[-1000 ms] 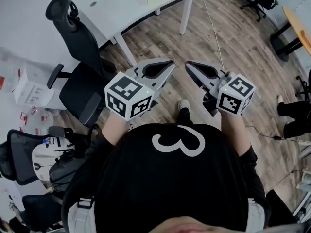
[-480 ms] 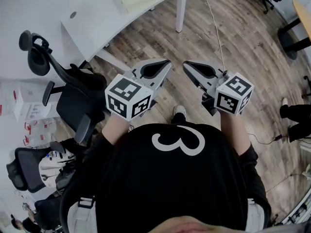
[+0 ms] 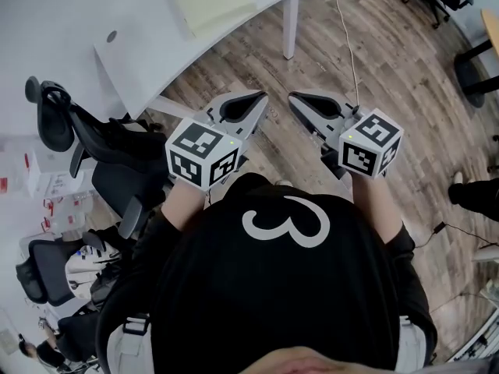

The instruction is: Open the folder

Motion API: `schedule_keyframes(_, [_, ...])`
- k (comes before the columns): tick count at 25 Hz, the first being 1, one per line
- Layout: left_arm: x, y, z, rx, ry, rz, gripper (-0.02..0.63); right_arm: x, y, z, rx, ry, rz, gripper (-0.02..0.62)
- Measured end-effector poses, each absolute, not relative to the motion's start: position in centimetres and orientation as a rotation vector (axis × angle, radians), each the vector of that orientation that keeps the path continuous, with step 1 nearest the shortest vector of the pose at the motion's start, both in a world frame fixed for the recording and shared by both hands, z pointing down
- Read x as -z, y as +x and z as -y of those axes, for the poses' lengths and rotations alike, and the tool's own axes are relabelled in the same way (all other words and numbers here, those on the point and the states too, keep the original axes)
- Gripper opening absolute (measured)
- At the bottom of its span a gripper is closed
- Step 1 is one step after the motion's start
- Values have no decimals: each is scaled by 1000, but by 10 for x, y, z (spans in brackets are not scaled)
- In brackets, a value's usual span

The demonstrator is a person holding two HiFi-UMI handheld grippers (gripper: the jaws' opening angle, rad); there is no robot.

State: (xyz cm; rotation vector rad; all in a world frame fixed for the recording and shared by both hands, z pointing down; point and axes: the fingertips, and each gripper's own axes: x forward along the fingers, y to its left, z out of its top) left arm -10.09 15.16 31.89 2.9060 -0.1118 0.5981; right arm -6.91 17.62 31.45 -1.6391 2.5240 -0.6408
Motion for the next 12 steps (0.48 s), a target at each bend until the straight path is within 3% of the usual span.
schedule_keyframes(12, [-345, -50, -59, -671, 2892, 99, 21, -336, -19, -87, 700, -1613, -2515, 25])
